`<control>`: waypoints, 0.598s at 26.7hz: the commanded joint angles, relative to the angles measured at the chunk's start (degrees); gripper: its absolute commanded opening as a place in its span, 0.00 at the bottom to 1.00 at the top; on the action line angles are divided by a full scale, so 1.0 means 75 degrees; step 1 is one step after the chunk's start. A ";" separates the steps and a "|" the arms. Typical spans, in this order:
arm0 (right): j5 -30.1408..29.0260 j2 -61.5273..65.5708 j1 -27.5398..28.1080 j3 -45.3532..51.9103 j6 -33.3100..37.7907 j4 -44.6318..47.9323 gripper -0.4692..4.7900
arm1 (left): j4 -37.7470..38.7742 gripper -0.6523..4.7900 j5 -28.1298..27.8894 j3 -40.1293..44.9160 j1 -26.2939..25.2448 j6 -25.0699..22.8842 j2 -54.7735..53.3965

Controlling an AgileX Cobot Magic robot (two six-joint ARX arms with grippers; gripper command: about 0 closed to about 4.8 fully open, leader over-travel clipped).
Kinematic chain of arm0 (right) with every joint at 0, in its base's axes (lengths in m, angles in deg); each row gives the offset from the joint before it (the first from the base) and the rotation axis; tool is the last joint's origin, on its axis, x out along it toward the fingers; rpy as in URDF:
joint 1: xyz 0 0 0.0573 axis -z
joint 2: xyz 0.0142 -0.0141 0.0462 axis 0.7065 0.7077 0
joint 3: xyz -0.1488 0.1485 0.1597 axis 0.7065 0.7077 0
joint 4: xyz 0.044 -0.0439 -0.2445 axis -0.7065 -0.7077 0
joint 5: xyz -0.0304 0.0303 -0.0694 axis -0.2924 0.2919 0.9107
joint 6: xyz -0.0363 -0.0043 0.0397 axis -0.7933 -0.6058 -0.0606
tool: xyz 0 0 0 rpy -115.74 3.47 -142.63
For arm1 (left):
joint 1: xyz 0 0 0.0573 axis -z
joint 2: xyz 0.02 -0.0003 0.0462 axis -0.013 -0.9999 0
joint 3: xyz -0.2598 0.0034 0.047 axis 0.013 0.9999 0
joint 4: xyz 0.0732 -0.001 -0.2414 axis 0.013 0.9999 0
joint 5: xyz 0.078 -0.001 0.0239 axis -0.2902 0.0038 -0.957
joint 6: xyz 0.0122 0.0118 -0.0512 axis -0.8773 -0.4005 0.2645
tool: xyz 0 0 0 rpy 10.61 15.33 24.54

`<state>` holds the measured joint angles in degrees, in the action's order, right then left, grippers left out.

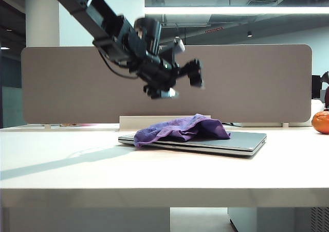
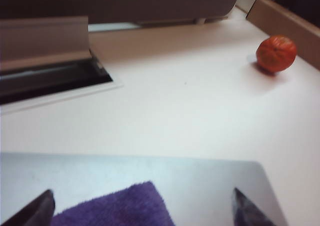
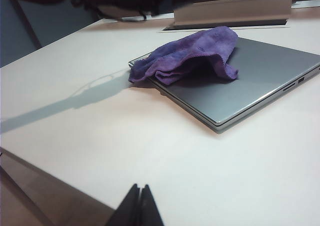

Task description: Pick up the purple rag and put it over the laptop.

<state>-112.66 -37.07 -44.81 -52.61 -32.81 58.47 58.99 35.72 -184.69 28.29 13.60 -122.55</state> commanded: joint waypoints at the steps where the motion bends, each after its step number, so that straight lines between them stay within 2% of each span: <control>1: 0.0023 -0.0015 -0.0006 0.0026 -0.0003 0.0079 0.13 | 0.0076 0.72 0.0058 -0.0058 0.0015 0.0000 0.0420; 5: 0.0076 -0.0015 -0.0006 0.0026 -0.0003 0.0082 0.13 | 0.0516 0.37 0.0052 -0.0055 0.0015 -0.0067 0.0801; 6: 0.0076 -0.0015 -0.0006 0.0026 -0.0003 0.0082 0.13 | 0.0734 0.26 0.0032 -0.0055 0.0003 -0.0093 0.0953; 8: 0.0079 -0.0015 -0.0006 0.0026 -0.0003 0.0085 0.13 | 0.1000 0.17 0.0032 -0.0055 -0.0026 -0.0093 0.1113; 10: 0.0085 -0.0015 -0.0006 0.0026 -0.0003 0.0096 0.13 | 0.1276 0.11 0.0029 -0.0055 -0.0050 -0.0105 0.1247; 16: 0.0251 -0.0015 -0.0003 0.0026 -0.0006 0.0280 0.13 | 0.2634 0.11 -0.0055 -0.0055 -0.0245 -0.0778 0.1734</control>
<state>-111.24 -37.07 -44.81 -52.61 -32.81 59.00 75.38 35.66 -184.91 26.89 9.84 -110.62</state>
